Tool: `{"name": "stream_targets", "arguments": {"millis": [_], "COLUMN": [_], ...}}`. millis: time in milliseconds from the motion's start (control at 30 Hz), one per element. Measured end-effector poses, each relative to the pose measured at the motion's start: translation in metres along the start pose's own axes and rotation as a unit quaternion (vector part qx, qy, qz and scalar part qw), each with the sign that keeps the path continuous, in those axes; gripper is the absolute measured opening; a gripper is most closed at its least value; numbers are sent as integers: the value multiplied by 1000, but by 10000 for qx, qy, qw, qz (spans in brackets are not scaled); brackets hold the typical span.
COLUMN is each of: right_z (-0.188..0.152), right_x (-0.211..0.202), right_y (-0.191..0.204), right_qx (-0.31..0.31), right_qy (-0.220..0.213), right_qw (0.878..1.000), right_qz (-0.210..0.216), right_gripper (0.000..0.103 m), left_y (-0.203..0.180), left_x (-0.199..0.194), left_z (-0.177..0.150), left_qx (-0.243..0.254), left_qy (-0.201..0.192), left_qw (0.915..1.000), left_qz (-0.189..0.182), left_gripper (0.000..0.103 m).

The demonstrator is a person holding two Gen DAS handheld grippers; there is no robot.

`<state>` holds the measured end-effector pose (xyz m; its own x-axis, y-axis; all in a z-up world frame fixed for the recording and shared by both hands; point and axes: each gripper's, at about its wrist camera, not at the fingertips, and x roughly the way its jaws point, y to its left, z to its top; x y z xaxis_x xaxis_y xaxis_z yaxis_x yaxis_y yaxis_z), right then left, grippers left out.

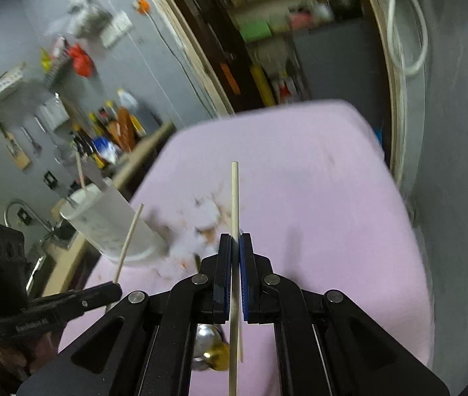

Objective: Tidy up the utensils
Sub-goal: 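Lift the chopstick with the left tool while the right tool carries its chopstick to the caddy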

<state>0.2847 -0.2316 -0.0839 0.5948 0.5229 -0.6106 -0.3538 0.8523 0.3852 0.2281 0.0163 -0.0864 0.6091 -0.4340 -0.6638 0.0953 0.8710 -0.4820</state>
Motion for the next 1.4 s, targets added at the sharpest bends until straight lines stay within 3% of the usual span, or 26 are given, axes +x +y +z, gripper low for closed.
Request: {"name": "stream_targets", "arguments": {"millis": [333, 533, 733, 1000, 1267, 1400], "right_z": [44, 72, 96, 105, 83, 70], "right_x": [-25, -16, 6, 43, 80, 94], "right_y": [60, 110, 155, 183, 195, 198], "right_qx": [-193, -333, -381, -371, -639, -838], "right_qy": [-1147, -1785, -2265, -2705, -2926, -2902], "right_qw": [9924, 9800, 9672, 9595, 9540, 9533], "right_qz": [408, 818, 1087, 689, 112, 25], "right_gripper": [3, 3, 3, 3, 3, 3], "left_y": [-4, 30, 78, 120, 127, 130], "left_x": [-60, -90, -107, -115, -94, -80], "left_z": [56, 91, 127, 152, 137, 123], "left_qx": [84, 5, -445, -427, 65, 278], "left_qy": [-1374, -2102, -2577, -3001, -3323, -3428], "left_qw": [9904, 9776, 9649, 9521, 9394, 9342], "left_qz": [-92, 41, 226, 394, 843, 943], "left_gripper": [2, 2, 2, 2, 2, 2]}}
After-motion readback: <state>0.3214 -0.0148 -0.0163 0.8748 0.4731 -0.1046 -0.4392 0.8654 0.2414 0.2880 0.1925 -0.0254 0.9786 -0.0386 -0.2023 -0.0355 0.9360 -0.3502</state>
